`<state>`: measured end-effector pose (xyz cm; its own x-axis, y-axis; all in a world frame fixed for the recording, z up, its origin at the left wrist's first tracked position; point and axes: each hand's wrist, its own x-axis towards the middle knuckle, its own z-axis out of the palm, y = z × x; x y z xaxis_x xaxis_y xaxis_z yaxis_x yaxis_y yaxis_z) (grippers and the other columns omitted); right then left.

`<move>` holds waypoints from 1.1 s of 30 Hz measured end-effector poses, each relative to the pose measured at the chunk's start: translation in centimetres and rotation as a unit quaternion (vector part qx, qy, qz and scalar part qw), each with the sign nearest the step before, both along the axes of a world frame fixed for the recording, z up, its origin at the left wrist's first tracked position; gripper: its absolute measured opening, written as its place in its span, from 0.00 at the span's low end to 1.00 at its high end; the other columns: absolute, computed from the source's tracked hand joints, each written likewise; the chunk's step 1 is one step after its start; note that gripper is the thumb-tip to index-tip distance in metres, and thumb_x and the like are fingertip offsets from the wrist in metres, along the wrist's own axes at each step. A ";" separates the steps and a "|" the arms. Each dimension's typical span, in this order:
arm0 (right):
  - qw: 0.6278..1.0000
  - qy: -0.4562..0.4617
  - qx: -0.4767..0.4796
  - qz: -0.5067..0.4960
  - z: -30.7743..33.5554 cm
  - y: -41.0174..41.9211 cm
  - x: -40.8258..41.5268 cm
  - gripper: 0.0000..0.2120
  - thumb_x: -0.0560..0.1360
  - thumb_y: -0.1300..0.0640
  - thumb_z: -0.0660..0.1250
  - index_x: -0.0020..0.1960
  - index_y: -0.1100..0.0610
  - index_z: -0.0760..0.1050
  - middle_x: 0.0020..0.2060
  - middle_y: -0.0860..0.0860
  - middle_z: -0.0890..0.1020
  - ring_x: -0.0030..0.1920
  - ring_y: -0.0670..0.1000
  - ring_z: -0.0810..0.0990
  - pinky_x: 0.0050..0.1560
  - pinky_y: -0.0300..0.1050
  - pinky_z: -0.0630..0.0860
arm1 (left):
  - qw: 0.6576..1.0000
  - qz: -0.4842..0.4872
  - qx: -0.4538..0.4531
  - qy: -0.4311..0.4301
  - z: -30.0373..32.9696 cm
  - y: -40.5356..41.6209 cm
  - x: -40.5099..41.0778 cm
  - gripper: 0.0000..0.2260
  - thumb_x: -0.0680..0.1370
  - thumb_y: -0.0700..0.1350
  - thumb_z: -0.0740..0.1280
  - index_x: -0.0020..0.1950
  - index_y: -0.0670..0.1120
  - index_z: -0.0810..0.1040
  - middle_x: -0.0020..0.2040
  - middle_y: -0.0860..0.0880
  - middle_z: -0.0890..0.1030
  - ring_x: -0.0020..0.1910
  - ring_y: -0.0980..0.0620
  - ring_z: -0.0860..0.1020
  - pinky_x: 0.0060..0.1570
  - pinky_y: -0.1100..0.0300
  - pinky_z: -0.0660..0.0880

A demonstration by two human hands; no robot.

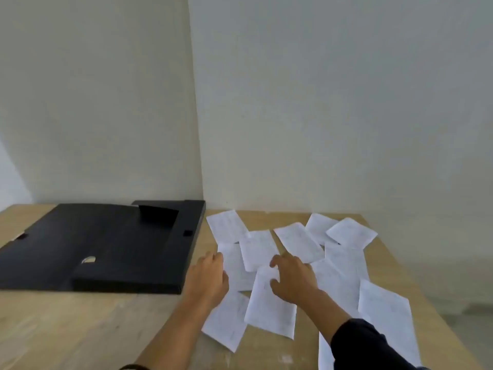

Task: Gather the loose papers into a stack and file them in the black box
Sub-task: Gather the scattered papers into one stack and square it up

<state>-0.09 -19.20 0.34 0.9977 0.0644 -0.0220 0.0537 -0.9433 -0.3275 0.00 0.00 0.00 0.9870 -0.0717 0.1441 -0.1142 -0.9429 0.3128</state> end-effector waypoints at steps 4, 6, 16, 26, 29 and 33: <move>0.997 0.068 -0.033 0.019 -2.6 -1.7 -1.4 0.21 0.72 0.46 0.64 0.64 0.47 0.67 0.65 0.47 0.69 0.66 0.50 0.69 0.66 0.50 0.65 | 0.995 0.041 0.067 0.063 -3.4 -0.1 -2.1 0.14 0.78 0.48 0.55 0.63 0.48 0.67 0.63 0.48 0.72 0.61 0.50 0.72 0.60 0.56 0.70; 0.998 0.051 -0.007 0.029 -3.4 -1.8 -1.6 0.22 0.72 0.45 0.64 0.64 0.45 0.67 0.68 0.47 0.66 0.68 0.51 0.66 0.68 0.50 0.64 | 0.994 0.050 0.053 0.085 -4.5 -0.2 -2.5 0.16 0.79 0.49 0.55 0.66 0.51 0.64 0.70 0.47 0.64 0.69 0.47 0.64 0.67 0.51 0.64; 0.999 0.032 0.009 0.035 -4.6 -1.7 0.2 0.22 0.73 0.42 0.62 0.66 0.39 0.66 0.72 0.52 0.62 0.75 0.54 0.53 0.74 0.51 0.55 | 0.995 0.060 -0.004 0.082 -5.0 0.4 -1.0 0.23 0.77 0.52 0.60 0.72 0.54 0.58 0.68 0.45 0.65 0.68 0.45 0.63 0.70 0.51 0.61; 0.998 0.036 0.014 0.051 -5.1 -1.0 3.3 0.20 0.77 0.46 0.58 0.68 0.37 0.63 0.76 0.54 0.54 0.76 0.56 0.47 0.75 0.55 0.53 | 0.988 0.060 -0.139 0.005 -1.6 0.2 3.8 0.15 0.75 0.37 0.63 0.61 0.48 0.69 0.54 0.49 0.78 0.46 0.53 0.75 0.37 0.63 0.70; 0.997 0.049 0.020 0.049 -5.2 -1.1 4.4 0.20 0.78 0.48 0.58 0.69 0.38 0.63 0.75 0.55 0.55 0.76 0.56 0.50 0.74 0.57 0.58 | 0.988 0.052 -0.144 0.035 -0.5 0.7 5.6 0.14 0.74 0.37 0.64 0.58 0.48 0.73 0.51 0.49 0.80 0.43 0.54 0.75 0.33 0.63 0.70; 0.998 0.041 0.028 0.042 -4.7 -1.0 5.8 0.20 0.77 0.50 0.59 0.68 0.40 0.64 0.74 0.54 0.57 0.74 0.54 0.56 0.70 0.53 0.65 | 0.970 0.012 -0.231 0.077 0.8 1.7 7.1 0.11 0.73 0.36 0.64 0.52 0.47 0.77 0.45 0.51 0.79 0.44 0.53 0.78 0.38 0.60 0.77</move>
<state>5.69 -20.18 -4.40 0.9837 0.1508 -0.0977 0.1022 -0.9168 -0.3860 7.11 1.74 0.82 0.9999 -0.0122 0.0065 -0.0132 -0.7001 0.7139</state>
